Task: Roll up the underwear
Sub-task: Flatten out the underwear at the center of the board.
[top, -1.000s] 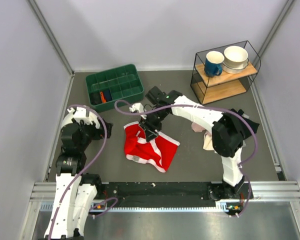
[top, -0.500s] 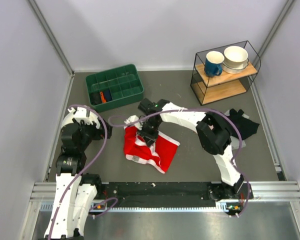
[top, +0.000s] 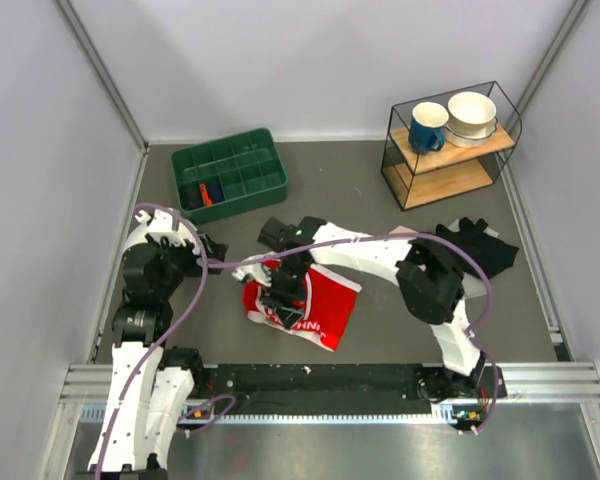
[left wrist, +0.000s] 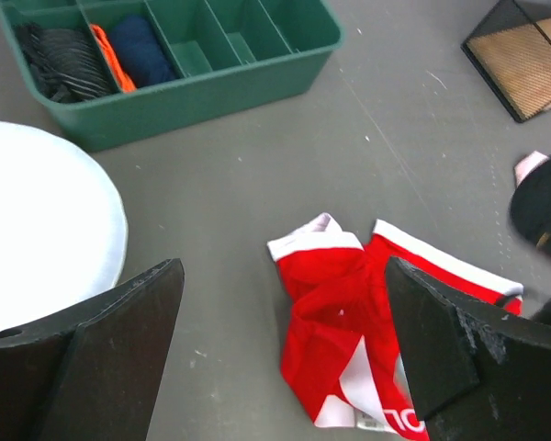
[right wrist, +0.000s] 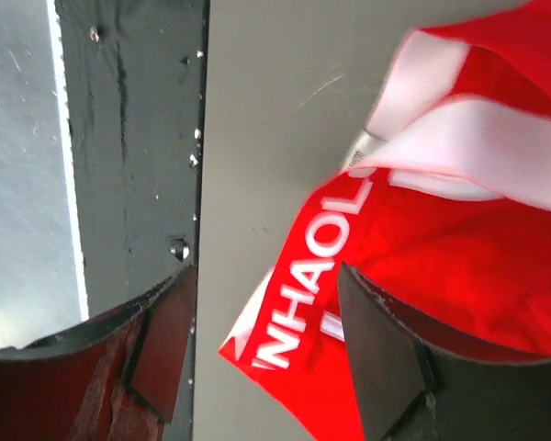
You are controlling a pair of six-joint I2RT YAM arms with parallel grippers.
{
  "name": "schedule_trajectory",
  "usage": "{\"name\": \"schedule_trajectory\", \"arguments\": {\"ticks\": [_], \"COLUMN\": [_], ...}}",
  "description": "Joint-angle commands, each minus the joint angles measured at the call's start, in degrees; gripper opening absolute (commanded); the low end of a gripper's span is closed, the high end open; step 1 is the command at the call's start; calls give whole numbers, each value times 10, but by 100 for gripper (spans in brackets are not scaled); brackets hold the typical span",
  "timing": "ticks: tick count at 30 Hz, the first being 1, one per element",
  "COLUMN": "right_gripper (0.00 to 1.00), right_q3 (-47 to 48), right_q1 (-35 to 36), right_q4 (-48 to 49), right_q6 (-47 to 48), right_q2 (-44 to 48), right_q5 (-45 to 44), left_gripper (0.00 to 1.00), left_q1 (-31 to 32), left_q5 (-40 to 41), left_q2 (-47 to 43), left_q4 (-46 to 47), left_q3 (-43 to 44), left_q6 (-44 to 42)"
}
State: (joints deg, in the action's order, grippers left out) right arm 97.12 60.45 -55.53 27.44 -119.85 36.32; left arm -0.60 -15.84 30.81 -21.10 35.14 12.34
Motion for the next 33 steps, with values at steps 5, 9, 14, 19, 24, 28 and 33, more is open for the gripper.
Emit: {"name": "schedule_trajectory", "arguments": {"ticks": [5, 9, 14, 19, 24, 28, 33], "right_gripper": [65, 69, 69, 68, 66, 62, 52], "right_q3": [-66, -131, -192, -199, -207, -207, -207], "right_q1": [-164, -227, -278, -303, -303, -303, -303], "right_q4": [9, 40, 67, 67, 67, 65, 60], "right_q6": [19, 9, 2, -3, -11, -14, -19], "right_q2": [117, 120, 118, 103, 80, 72, 64], "right_q5": [-15, -37, -38, -27, -22, -20, -20], "left_gripper": [95, 91, 90, 87, 84, 82, 70], "left_q1": [3, 31, 157, 277, 311, 334, 339], "left_q5": [-146, -209, -70, 94, 177, 212, 236], "left_q2": [77, 130, 202, 325, 463, 535, 603], "left_q4": [42, 53, 7, -40, -101, -133, -162], "left_q3": [-6, -2, 40, 104, 189, 232, 269], "left_q6": [17, 10, -19, -32, -26, -25, -17]}}
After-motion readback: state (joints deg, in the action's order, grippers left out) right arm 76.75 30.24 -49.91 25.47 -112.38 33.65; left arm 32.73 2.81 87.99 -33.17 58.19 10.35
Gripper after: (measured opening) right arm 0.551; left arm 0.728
